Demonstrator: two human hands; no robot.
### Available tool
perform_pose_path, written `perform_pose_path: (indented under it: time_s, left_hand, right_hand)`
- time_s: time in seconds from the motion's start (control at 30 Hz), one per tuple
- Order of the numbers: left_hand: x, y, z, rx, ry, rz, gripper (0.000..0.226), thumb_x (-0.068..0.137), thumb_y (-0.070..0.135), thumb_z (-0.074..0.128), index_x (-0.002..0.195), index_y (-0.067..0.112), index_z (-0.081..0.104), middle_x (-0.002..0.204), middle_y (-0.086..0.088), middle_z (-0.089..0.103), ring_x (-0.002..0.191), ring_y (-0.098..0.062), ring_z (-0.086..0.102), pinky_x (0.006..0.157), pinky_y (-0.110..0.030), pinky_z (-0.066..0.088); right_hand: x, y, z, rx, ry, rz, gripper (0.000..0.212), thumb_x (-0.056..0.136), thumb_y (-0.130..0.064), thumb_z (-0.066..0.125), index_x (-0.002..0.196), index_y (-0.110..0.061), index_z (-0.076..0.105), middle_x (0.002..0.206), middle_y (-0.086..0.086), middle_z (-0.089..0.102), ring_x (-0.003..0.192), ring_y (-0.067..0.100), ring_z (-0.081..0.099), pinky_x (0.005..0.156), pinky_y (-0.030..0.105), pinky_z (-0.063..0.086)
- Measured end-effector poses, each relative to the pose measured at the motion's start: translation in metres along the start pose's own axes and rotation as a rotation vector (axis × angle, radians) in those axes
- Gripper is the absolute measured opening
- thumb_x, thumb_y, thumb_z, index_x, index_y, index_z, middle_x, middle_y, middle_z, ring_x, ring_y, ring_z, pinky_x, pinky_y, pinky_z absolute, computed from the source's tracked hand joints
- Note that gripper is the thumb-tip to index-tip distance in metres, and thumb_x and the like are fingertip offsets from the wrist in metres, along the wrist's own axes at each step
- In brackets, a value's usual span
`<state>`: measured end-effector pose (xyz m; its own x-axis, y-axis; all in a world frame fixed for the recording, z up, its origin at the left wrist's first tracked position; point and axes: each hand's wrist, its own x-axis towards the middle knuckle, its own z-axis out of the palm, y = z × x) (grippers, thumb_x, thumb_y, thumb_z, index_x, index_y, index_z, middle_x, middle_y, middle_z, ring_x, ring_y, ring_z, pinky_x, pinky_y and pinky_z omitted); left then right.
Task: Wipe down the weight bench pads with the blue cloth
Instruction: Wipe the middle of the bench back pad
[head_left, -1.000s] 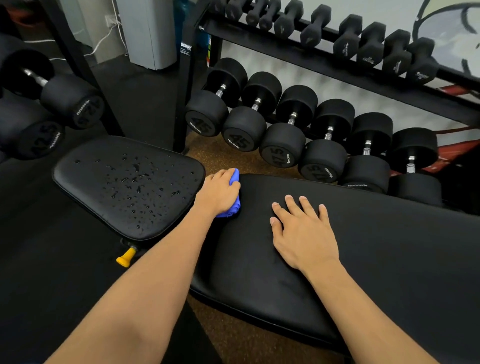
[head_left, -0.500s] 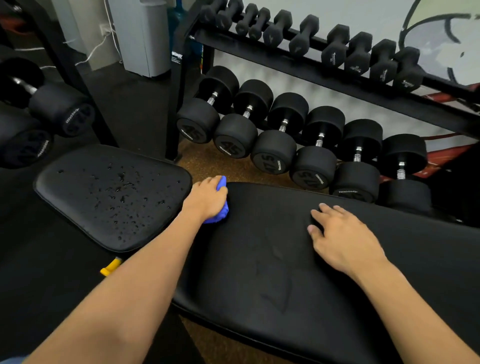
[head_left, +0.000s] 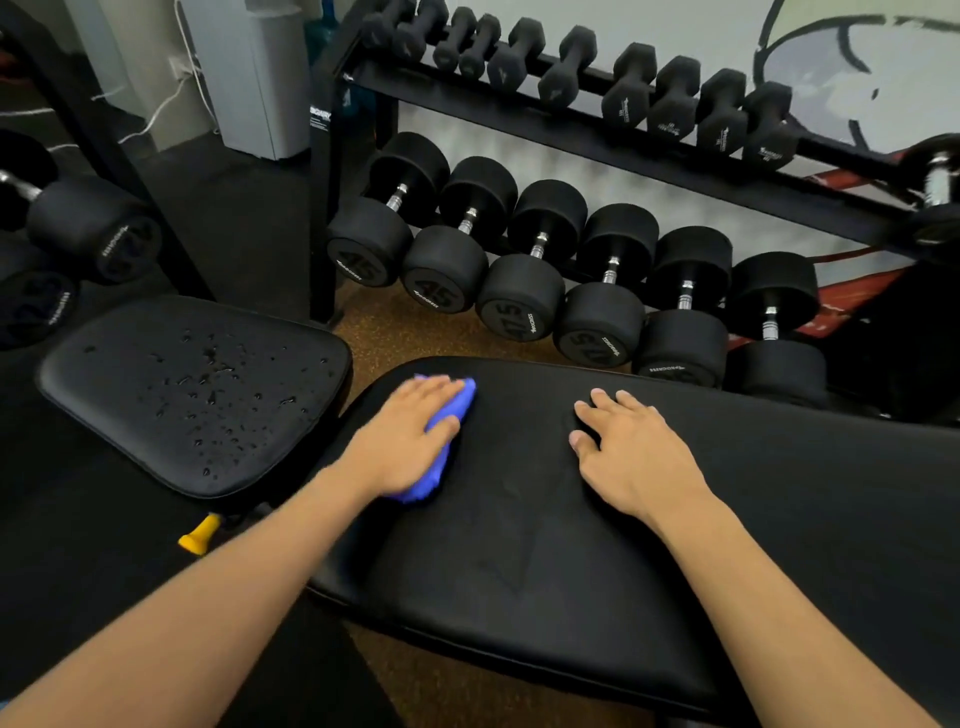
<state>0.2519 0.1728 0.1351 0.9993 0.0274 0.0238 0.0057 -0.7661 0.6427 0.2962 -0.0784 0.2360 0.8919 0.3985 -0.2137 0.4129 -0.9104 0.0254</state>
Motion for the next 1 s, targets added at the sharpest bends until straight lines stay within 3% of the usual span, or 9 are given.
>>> perform_pose_path:
  time_s: [0.13,0.23,0.4,0.5,0.57,0.63,0.77,0.9,1.0]
  left_hand:
    - [0.060,0.005,0.010,0.012,0.075,-0.205,0.057,0.105,0.033,0.036,0.158,0.012,0.032,0.164,-0.004,0.032,0.152,-0.020,0.021,0.121,-0.027,0.003]
    - [0.026,0.046,0.029,-0.100,0.105,-0.161,0.054,0.106,0.035,0.036,0.155,0.013,0.038,0.162,-0.004,0.035,0.152,-0.023,0.023,0.122,-0.031,0.006]
    - [-0.056,0.123,0.044,-0.320,-0.020,-0.057,0.070,0.101,0.042,0.000,0.154,0.017,0.039,0.163,0.002,0.032,0.153,-0.019,0.019,0.124,-0.034,0.007]
    - [-0.074,0.112,0.011,-0.703,-0.039,-0.153,0.043,0.107,0.055,0.026,0.138,0.047,0.054,0.143,0.035,0.038,0.135,0.009,0.032,0.112,-0.021,0.019]
    - [-0.086,0.088,-0.013,-0.698,0.076,-0.126,0.046,0.106,0.057,0.028,0.144,0.046,0.051,0.147,0.031,0.041,0.131,0.022,0.033,0.113,-0.017,0.019]
    - [-0.095,0.054,-0.026,-0.621,0.219,-0.161,0.045,0.108,0.051,0.031,0.143,0.039,0.055,0.141,0.030,0.048,0.122,0.030,0.035,0.113,-0.015,0.023]
    - [-0.112,0.005,-0.028,-0.371,0.262,-0.175,0.042,0.107,0.046,0.038,0.143,0.032,0.056,0.146,0.017,0.050,0.134,0.005,0.041,0.112,-0.025,0.029]
    - [-0.109,-0.027,-0.013,-0.149,0.150,-0.139,0.053,0.103,0.051,0.038,0.152,0.030,0.045,0.163,0.005,0.034,0.152,-0.012,0.023,0.120,-0.031,0.017]
    - [-0.094,-0.040,-0.008,-0.025,0.061,-0.067,0.066,0.100,0.068,0.031,0.157,0.037,0.031,0.168,0.007,0.018,0.156,-0.014,0.008,0.125,-0.038,0.009]
  right_hand:
    - [-0.002,0.000,-0.007,0.106,-0.013,-0.004,0.046,0.107,-0.023,0.032,0.151,-0.016,0.042,0.161,0.003,0.032,0.149,0.025,0.023,0.117,0.040,0.020]
    - [-0.010,0.006,-0.017,0.353,-0.006,0.043,0.047,0.105,-0.018,0.035,0.151,-0.019,0.044,0.159,0.003,0.038,0.148,0.025,0.026,0.115,0.032,0.020]
    - [-0.036,-0.003,-0.029,0.693,0.195,0.231,0.052,0.097,-0.014,0.042,0.146,-0.025,0.051,0.154,0.001,0.047,0.141,0.024,0.040,0.111,0.033,0.033]
    - [-0.051,-0.037,-0.017,0.629,0.192,0.192,0.043,0.101,-0.019,0.042,0.142,-0.013,0.054,0.151,0.005,0.049,0.139,0.027,0.041,0.109,0.033,0.032]
    - [-0.051,-0.067,-0.001,0.483,0.091,0.144,0.044,0.103,-0.034,0.041,0.132,-0.003,0.053,0.144,0.013,0.050,0.135,0.034,0.041,0.109,0.039,0.031]
    - [-0.038,-0.096,0.023,0.281,-0.024,0.135,0.074,0.099,-0.058,0.033,0.145,0.000,0.037,0.155,0.022,0.033,0.146,0.042,0.021,0.119,0.048,0.020]
    - [-0.026,-0.128,0.050,-0.034,0.066,0.158,0.079,0.103,-0.056,0.027,0.159,-0.005,0.006,0.166,0.022,0.001,0.151,0.047,-0.008,0.122,0.057,0.007]
    - [-0.080,-0.121,0.062,-0.048,0.112,-0.127,0.065,0.104,-0.047,0.021,0.158,-0.011,0.023,0.166,0.012,0.018,0.154,0.038,0.006,0.123,0.055,0.013]
    - [-0.088,-0.079,0.049,-0.104,0.123,-0.050,0.066,0.099,-0.046,0.016,0.153,-0.016,0.039,0.161,0.007,0.034,0.151,0.033,0.023,0.119,0.057,0.022]
